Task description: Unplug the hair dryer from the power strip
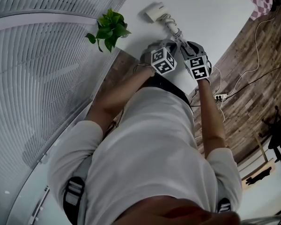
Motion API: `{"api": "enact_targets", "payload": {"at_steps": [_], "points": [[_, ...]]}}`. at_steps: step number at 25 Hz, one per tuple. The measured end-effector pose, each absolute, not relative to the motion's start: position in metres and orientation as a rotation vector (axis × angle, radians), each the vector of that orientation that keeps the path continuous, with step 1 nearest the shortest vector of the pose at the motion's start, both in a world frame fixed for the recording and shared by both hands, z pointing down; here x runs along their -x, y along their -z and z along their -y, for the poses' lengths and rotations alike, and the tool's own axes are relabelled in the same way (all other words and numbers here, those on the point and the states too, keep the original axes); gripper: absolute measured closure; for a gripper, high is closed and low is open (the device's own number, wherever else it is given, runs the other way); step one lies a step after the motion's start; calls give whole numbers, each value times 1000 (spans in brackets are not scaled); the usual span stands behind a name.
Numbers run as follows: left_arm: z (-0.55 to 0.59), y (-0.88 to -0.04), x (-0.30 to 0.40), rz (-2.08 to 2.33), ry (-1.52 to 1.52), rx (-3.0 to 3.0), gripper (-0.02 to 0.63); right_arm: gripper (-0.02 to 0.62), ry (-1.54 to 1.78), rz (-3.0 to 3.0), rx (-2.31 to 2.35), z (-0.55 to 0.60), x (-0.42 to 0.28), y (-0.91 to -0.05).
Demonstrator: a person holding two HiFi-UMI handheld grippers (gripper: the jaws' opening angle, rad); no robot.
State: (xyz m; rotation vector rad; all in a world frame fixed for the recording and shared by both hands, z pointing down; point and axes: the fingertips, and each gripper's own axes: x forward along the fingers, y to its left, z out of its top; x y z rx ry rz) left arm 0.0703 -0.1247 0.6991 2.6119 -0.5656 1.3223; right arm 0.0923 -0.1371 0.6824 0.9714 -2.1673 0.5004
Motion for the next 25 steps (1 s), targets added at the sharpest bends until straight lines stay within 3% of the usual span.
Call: {"api": "enact_targets", "payload": {"at_steps": [25], "points": [[121,-729,-75,300,-1787,-2452,577,505,-471,2148,-927,143,-89,-693]]}}
